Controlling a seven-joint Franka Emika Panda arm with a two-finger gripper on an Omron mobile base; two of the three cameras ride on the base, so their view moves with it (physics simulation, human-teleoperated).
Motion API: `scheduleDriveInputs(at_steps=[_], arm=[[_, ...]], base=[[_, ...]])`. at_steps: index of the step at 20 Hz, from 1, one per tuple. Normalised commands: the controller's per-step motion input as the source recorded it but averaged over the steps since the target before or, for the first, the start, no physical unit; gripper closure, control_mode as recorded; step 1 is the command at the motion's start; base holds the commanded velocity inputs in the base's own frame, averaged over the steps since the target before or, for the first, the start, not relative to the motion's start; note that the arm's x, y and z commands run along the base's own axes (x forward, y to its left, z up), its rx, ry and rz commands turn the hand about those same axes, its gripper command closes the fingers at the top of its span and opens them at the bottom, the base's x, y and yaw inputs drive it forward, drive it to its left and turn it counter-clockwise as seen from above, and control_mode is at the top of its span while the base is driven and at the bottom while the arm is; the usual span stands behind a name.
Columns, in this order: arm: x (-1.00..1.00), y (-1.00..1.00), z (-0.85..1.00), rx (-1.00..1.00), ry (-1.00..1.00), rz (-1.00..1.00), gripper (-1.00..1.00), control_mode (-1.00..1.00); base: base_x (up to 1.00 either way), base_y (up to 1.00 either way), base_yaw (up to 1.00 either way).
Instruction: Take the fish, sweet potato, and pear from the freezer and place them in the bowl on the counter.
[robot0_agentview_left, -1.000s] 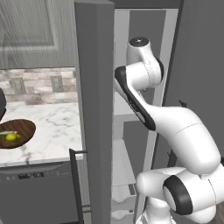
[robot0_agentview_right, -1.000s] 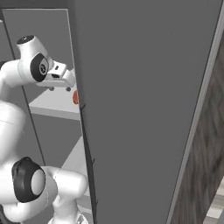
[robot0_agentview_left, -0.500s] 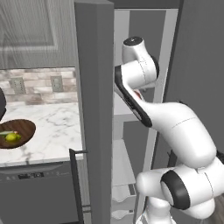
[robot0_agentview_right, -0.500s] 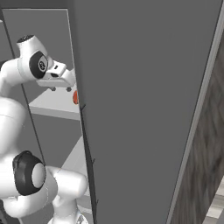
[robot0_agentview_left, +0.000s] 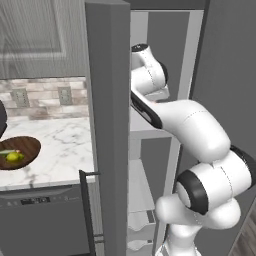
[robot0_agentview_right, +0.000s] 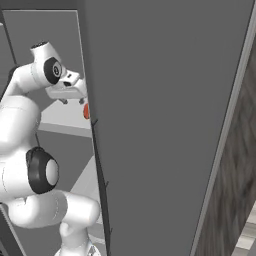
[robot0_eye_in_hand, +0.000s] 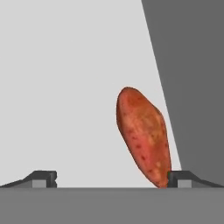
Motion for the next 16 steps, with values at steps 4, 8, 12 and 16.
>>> scheduleDriveInputs(at_steps=[4,8,12,16], arm=[[0.08,-0.18,-0.04,0.00,0.03,0.00,-1.00,-1.00],[0.01,-0.03,-0.11,0.00,0.04,0.00,-1.00,-1.00],[0.08,-0.17,-0.21,0.00,0.12,0.00,-1.00,-1.00],[0.03,-0.20,-0.14,0.00,0.16,0.00,-1.00,-1.00]], base=[[0.00,0.00,0.00],[0.00,0.00,0.00],[0.00,0.00,0.00],[0.00,0.00,0.00]])
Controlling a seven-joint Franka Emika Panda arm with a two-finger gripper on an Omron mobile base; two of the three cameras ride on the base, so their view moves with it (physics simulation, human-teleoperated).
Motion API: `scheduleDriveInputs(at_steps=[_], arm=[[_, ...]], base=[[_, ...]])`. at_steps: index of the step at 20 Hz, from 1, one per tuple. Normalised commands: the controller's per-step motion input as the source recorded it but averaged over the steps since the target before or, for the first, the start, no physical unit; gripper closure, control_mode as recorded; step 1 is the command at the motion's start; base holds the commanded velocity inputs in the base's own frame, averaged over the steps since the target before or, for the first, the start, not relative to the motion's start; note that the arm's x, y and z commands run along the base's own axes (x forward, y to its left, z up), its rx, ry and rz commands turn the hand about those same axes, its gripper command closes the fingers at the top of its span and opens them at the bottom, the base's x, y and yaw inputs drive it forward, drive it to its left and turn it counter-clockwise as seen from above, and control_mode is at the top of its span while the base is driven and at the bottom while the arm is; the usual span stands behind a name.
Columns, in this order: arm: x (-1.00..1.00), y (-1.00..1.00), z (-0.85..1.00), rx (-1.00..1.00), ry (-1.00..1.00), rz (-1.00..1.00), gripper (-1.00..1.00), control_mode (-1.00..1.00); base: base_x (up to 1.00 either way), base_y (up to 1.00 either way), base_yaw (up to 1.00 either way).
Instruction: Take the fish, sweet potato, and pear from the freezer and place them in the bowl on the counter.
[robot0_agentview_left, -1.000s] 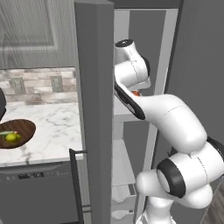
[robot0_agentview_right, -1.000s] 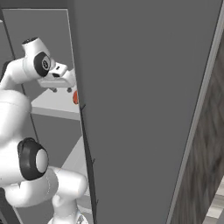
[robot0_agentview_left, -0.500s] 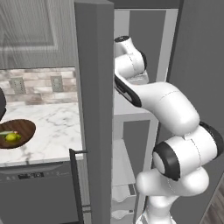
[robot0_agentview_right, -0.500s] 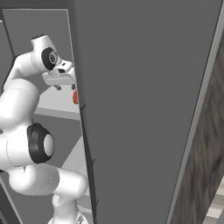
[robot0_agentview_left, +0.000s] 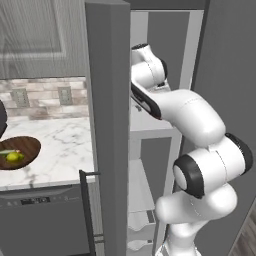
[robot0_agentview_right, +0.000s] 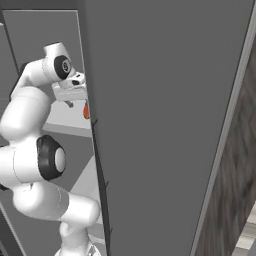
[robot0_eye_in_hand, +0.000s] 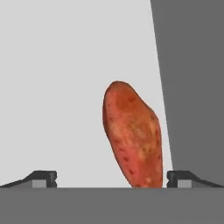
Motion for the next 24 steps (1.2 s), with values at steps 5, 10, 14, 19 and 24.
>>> scheduleDriveInputs(at_steps=[5,10,14,19,24], arm=[[0.07,-0.08,-0.10,-0.04,0.13,0.00,-1.00,-1.00],[0.00,-0.02,-0.09,-0.11,0.08,0.00,-1.00,-1.00],[0.00,-0.01,-0.19,-0.17,0.00,0.00,-1.00,-1.00],[0.00,-0.14,-0.08,-0.06,0.00,0.00,-1.00,-1.00],[0.01,-0.35,-0.06,0.00,0.01,0.00,-1.00,-1.00]], base=[[0.00,0.00,0.00],[0.00,0.00,0.00],[0.00,0.00,0.00],[0.00,0.00,0.00],[0.00,0.00,0.00]])
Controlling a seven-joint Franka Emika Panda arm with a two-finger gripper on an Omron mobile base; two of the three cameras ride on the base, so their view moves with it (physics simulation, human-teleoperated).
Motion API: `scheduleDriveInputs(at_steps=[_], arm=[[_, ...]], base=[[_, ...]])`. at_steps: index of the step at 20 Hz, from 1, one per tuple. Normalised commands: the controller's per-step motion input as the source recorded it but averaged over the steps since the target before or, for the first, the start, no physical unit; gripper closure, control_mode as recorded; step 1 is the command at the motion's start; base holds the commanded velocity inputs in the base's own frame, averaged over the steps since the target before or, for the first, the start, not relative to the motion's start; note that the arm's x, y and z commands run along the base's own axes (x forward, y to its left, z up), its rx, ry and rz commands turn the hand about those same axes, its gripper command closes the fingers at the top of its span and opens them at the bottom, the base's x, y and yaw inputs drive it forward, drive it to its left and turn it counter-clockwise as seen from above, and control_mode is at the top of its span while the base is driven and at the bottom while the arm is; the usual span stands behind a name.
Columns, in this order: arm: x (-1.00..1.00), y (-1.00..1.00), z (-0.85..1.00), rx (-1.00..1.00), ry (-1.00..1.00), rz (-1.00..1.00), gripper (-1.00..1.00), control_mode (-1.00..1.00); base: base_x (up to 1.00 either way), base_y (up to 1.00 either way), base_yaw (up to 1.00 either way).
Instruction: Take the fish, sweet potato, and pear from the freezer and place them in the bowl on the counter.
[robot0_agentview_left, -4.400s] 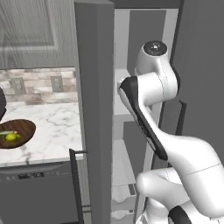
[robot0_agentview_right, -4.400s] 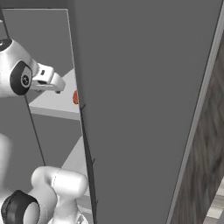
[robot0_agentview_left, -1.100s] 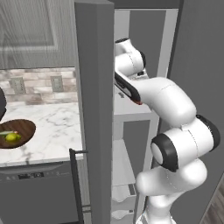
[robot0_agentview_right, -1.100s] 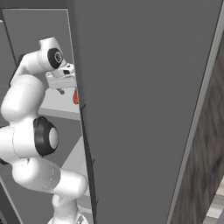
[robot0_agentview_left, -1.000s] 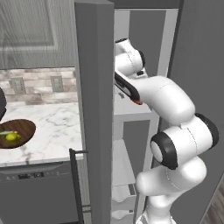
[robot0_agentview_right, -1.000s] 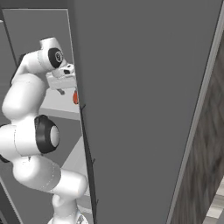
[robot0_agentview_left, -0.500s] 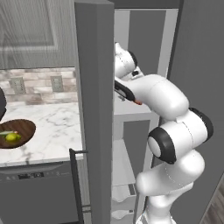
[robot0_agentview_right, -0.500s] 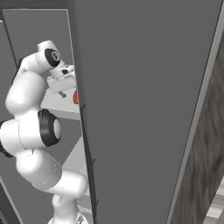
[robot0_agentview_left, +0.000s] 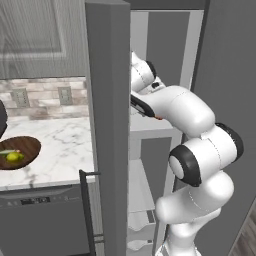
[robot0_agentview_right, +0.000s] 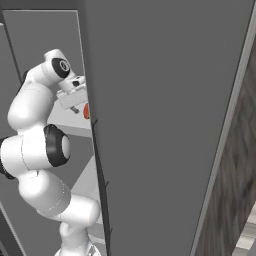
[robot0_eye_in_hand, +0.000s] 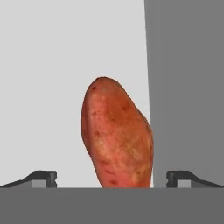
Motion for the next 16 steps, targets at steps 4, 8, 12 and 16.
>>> scheduleDriveInputs(at_steps=[4,8,12,16], arm=[[0.00,-0.37,-0.08,0.00,0.00,0.00,-1.00,-1.00],[0.15,-0.05,-0.32,0.00,0.00,0.00,-1.00,-1.00],[0.29,-0.05,-0.53,0.00,-0.02,0.03,-1.00,-1.00],[0.34,-0.03,-0.52,0.00,-0.01,0.10,-1.00,-1.00]], base=[[0.00,0.00,0.00],[0.00,0.00,0.00],[0.00,0.00,0.00],[0.00,0.00,0.00]])
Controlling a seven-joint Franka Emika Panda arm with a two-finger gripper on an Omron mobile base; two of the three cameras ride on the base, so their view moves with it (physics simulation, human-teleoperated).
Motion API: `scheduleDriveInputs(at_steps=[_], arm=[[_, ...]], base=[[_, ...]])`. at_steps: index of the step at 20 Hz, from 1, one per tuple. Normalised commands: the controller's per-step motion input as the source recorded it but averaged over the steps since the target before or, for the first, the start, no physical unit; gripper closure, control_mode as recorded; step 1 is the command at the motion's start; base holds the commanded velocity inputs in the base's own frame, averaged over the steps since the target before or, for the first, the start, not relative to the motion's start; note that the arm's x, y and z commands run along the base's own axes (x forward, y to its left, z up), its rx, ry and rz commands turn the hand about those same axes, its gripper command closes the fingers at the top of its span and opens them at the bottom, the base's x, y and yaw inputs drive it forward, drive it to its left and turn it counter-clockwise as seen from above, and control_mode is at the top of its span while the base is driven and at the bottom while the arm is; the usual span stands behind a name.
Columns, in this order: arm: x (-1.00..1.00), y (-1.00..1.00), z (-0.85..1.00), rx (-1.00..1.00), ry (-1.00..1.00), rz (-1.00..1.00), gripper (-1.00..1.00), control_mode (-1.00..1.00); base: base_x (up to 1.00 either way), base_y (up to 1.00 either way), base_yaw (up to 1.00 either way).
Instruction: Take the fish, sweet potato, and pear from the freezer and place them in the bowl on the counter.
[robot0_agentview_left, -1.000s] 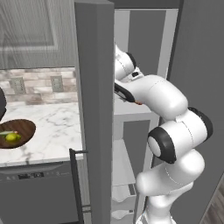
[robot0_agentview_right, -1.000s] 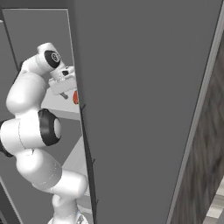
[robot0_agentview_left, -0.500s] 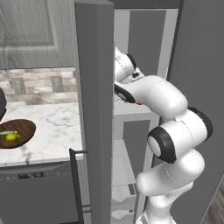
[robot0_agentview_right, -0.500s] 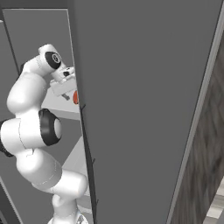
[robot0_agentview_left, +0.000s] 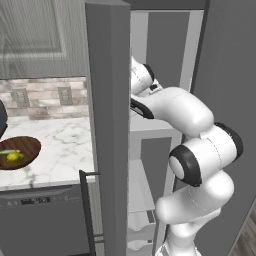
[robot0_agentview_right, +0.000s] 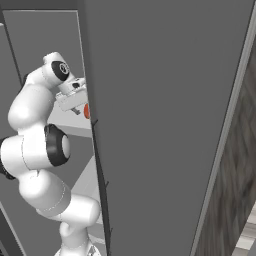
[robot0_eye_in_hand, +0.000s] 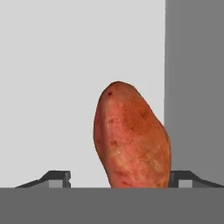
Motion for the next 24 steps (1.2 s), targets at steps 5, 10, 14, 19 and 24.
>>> scheduleDriveInputs(at_steps=[5,10,14,19,24], arm=[[-0.01,-0.30,-0.34,0.02,-0.03,0.01,-1.00,-1.00],[-0.03,0.07,-0.06,0.24,-0.03,0.02,-1.00,-1.00],[-0.05,0.20,0.00,0.33,-0.03,0.07,-1.00,-1.00],[-0.10,0.40,-0.01,0.33,-0.10,0.09,-1.00,-1.00],[-0.17,0.57,-0.13,0.15,-0.24,0.04,-1.00,-1.00]], base=[[0.00,0.00,0.00],[0.00,0.00,0.00],[0.00,0.00,0.00],[0.00,0.00,0.00],[0.00,0.00,0.00]])
